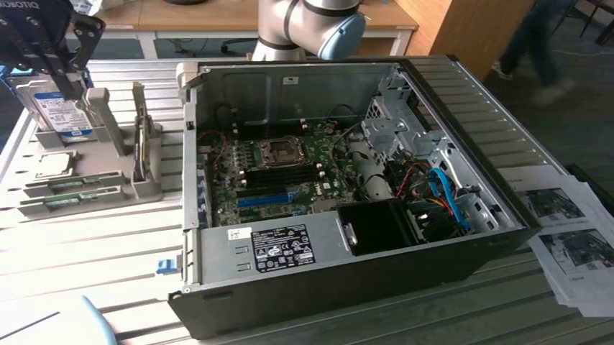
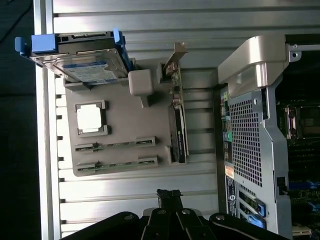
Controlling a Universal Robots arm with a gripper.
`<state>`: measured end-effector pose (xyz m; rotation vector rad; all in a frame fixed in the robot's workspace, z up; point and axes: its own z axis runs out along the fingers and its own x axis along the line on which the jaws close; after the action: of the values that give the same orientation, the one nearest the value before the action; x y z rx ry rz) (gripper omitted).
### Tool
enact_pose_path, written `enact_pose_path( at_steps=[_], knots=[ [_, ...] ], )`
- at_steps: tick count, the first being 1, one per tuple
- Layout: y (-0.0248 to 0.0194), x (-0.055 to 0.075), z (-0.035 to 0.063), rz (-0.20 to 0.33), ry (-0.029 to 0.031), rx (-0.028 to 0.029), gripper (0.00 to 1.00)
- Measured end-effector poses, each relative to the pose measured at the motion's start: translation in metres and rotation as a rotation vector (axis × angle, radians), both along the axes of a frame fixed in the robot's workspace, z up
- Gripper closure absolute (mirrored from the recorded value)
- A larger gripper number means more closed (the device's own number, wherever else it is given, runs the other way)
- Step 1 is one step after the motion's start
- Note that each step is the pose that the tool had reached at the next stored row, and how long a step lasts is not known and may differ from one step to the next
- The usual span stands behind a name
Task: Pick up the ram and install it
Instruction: 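Reach for the ram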
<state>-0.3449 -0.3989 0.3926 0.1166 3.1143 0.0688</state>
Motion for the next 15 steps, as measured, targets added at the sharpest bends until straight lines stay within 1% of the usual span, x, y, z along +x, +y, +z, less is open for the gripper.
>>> enact_pose_path(
  at_steps=[15],
  knots=[
    [0.0, -0.028, -0.0003, 0.0, 0.0013, 0.0, 0.91]
  ],
)
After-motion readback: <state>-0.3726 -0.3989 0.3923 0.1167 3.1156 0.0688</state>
